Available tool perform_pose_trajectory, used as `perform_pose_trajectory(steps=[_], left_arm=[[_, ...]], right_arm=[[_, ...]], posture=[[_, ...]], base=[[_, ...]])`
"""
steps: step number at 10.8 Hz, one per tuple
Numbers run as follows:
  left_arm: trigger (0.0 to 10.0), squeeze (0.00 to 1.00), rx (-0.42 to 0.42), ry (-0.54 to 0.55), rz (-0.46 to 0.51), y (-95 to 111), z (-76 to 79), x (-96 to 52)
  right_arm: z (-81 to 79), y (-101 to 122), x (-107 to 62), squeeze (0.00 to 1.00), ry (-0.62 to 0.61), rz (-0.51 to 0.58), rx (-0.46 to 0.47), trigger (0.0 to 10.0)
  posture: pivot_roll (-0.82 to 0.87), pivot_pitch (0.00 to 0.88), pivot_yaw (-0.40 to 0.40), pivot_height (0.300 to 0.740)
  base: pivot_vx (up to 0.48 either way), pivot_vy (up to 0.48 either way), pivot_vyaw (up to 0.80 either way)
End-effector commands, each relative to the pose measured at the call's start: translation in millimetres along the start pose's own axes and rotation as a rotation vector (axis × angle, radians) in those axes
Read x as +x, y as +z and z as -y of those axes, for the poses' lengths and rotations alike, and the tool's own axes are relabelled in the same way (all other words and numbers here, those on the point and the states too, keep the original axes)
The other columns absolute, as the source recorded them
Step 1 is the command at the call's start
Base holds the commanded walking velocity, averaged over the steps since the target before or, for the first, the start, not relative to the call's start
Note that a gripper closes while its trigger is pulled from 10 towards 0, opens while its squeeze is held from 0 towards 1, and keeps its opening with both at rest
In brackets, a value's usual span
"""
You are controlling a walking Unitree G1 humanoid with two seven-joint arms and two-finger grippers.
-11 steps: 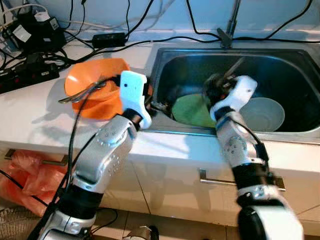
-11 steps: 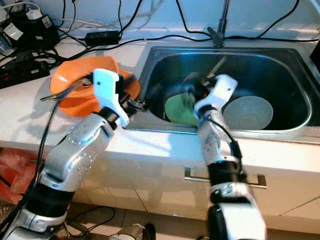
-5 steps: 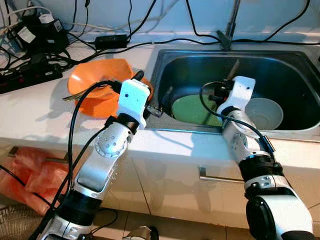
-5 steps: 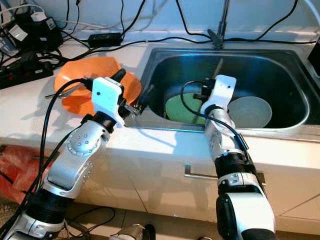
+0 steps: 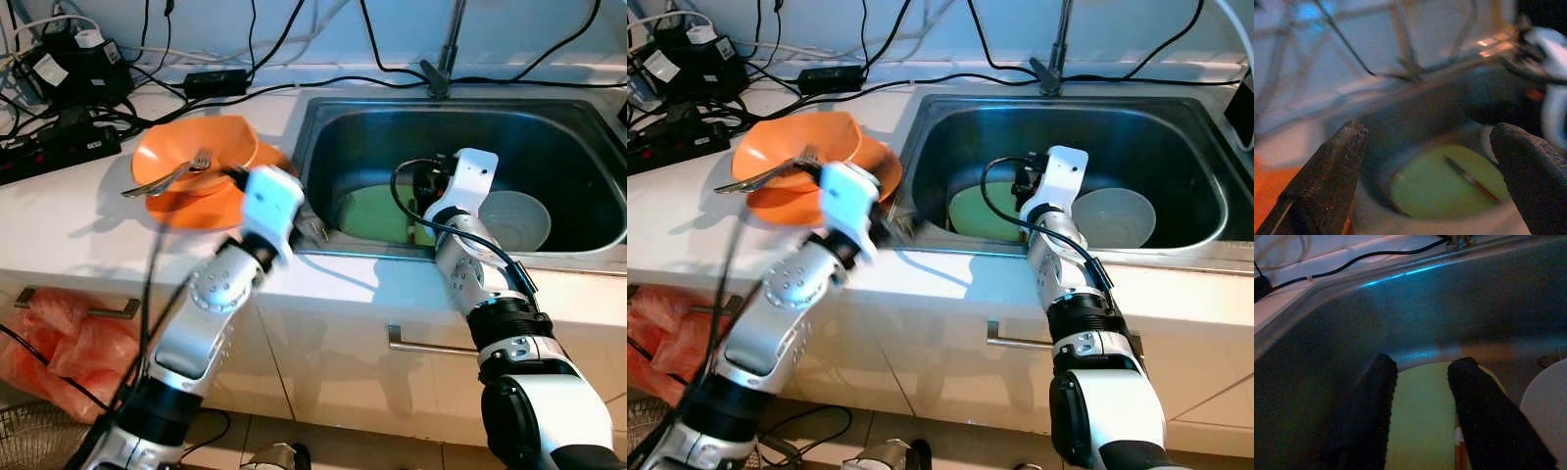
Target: Kitchen organization
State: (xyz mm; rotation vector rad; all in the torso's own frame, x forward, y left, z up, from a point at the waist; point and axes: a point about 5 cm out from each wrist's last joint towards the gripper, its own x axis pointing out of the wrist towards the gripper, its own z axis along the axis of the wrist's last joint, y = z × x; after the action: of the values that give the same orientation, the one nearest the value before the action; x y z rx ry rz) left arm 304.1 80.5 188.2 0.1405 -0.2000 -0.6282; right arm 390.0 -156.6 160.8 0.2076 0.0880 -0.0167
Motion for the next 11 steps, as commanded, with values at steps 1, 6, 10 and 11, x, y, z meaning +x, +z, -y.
perform_pose_trajectory(steps=[1, 6, 10, 11], left_arm=[[10.0, 0.00, -0.005, -0.035, -0.006, 2, 2.1, -1.0], [10.0, 0.00, -0.006, -0.088, -0.061, 2, 5.7, -3.1], [10.0, 0.00, 0.166, 0.240, -0.077, 34, -63.2, -29.9], [10.0, 0.00, 0.210, 0.280, -0.084, 36, -69.5, -36.1]], right_arm=[[-1.2, 0, 1.4, 1.00, 0.003, -0.006, 0.003, 10.0], [-1.6, 1, 2.4, 1.00, 0.018, -0.003, 0.009, 10.0], [-19.7, 32, -5.9, 1.00, 0.190, 0.164, 0.036, 10.0], [-24.3, 36, -11.8, 1.00, 0.260, 0.166, 0.062, 10.0]], posture=[[0.15, 0.087, 0.116, 0.740], [0.16, 0.084, 0.116, 0.740], [0.18, 0.088, 0.099, 0.740], [0.18, 0.091, 0.088, 0.740]], base=[[0.000, 0.000, 0.00], [0.000, 0.000, 0.00], [0.000, 0.000, 0.00], [0.000, 0.000, 0.00]])
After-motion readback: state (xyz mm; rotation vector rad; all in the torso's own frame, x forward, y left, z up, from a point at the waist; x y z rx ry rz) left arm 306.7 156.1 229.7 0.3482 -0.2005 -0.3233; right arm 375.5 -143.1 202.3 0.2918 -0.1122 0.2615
